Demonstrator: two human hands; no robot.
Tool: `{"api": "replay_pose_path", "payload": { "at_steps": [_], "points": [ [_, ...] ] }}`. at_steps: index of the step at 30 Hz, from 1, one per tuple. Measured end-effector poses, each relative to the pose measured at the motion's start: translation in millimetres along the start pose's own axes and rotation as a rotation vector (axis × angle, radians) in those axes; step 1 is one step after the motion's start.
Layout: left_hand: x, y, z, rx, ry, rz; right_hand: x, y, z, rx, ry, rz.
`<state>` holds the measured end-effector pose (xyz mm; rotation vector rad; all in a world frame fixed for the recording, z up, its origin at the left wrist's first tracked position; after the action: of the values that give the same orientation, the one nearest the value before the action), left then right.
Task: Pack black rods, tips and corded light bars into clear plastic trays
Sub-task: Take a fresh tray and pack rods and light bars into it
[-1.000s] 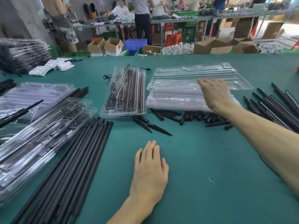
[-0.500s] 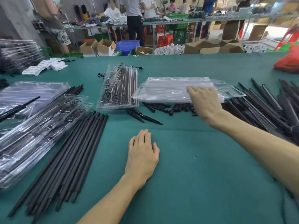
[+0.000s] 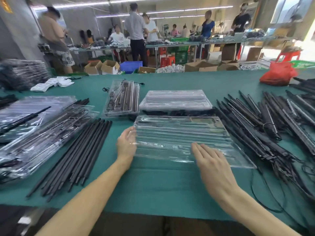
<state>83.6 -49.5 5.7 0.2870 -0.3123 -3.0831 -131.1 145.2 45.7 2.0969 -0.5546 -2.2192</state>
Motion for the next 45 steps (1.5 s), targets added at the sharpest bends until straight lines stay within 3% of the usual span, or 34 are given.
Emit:
{"api": "replay_pose_path", "payload": {
  "at_steps": [3, 5, 7, 10, 14, 18, 23, 27, 31, 34, 39, 45],
  "points": [
    [-15.8, -2.3, -5.2, -0.188, -0.330, -0.029, -2.3, -22.4, 1.3, -0.006, 0.060, 0.080],
    [-24.4, -5.0, -1.7, -0.239, -0.360, -0.056, -0.3, -34.5, -2.5, -0.037, 0.072, 0.072],
    [-33.4, -5.3, 8.3, -0.197, -0.220, -0.028, 6.4, -43.4, -4.2, -0.060, 0.075, 0.043],
    [-32.8, -12.5, 34.8, -0.018, 0.193, -0.055, 15.5, -50.8, -12.6, -0.127, 0.081, -0.027],
    [9.5, -44.2, 54.4, 0.281, 0.526, -0.353, 24.5, -46.0, -18.5, -0.178, 0.196, -0.114],
    [68.7, -82.2, 47.7, 0.523, 0.701, -0.626, 22.6, -52.8, -10.3, -0.210, 0.293, -0.136],
    [97.8, -97.5, 19.5, 0.613, 0.944, -0.686, 20.3, -58.2, 6.1, -0.178, 0.478, -0.150],
    [99.5, -91.4, 6.8, 0.638, 1.035, -0.719, 8.4, -49.1, 33.6, -0.038, 0.741, -0.125],
    [100.9, -88.4, 3.3, 0.652, 1.054, -0.719, -11.0, -20.5, 89.4, 0.131, 0.594, 0.079],
    [100.0, -88.3, 4.5, 0.640, 1.044, -0.722, -17.4, 1.7, 138.3, 0.270, 0.307, 0.125],
    [98.9, -92.6, 9.9, 0.622, 1.027, -0.721, -7.3, 14.3, 197.4, 0.451, 0.120, 0.045],
    [107.5, -87.8, 31.0, 0.569, 0.996, -0.682, 14.3, 4.4, 202.2, 0.424, 0.058, -0.042]
  ]
}}
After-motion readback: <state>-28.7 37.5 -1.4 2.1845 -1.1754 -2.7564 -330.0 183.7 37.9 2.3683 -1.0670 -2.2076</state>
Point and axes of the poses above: each hand's wrist, its own y-axis towards the middle knuckle, its own x-axis out of the palm, z = x × y, the point moved 5 cm from there along y, towards the middle knuckle, and after that the axes turned 6 degrees about x, right-handed, at the moved point
